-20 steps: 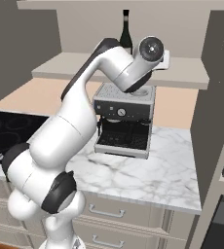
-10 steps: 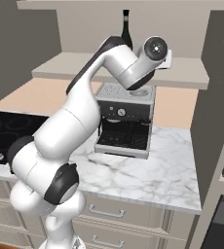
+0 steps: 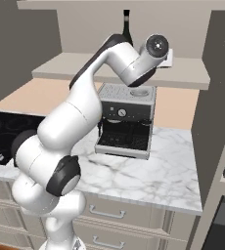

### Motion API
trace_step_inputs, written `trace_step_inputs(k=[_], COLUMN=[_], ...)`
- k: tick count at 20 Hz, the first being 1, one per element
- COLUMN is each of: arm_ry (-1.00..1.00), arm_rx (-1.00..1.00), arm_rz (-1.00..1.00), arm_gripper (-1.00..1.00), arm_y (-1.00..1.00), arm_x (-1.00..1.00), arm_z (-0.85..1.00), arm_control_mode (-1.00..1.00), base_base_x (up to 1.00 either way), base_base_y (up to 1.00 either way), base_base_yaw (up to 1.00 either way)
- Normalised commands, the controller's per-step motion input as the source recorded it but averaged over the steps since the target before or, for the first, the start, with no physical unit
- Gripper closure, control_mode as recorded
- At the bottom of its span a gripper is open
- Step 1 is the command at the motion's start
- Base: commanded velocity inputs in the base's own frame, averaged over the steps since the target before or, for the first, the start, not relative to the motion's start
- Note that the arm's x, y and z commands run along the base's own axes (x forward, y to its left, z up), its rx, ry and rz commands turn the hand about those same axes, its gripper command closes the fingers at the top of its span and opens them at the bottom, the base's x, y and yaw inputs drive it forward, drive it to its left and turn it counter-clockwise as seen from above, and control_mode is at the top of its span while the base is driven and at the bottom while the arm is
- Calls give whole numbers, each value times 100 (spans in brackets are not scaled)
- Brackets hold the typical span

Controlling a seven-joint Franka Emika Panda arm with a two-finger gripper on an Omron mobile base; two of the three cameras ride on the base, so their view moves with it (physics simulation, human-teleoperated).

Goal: Open the cabinet directly in front. Then move the wine and the mug to the dining counter with the jar on it.

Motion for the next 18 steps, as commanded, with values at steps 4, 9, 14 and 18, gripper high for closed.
trace_step_inputs(k=[4,9,14,18], arm_ry=[6,6,4,2], arm_rx=[0,0,0,0], arm_rz=[0,0,1,2], arm_gripper=[-100,-100,-100,-100], arm_y=[-13,-11,-12,-12], arm_x=[17,17,17,13], arm_z=[0,0,0,-6], arm_control_mode=[-100,-100,-100,-100], base_base_x=[0,0,0,0], base_base_y=[0,0,0,0], base_base_yaw=[0,0,0,0])
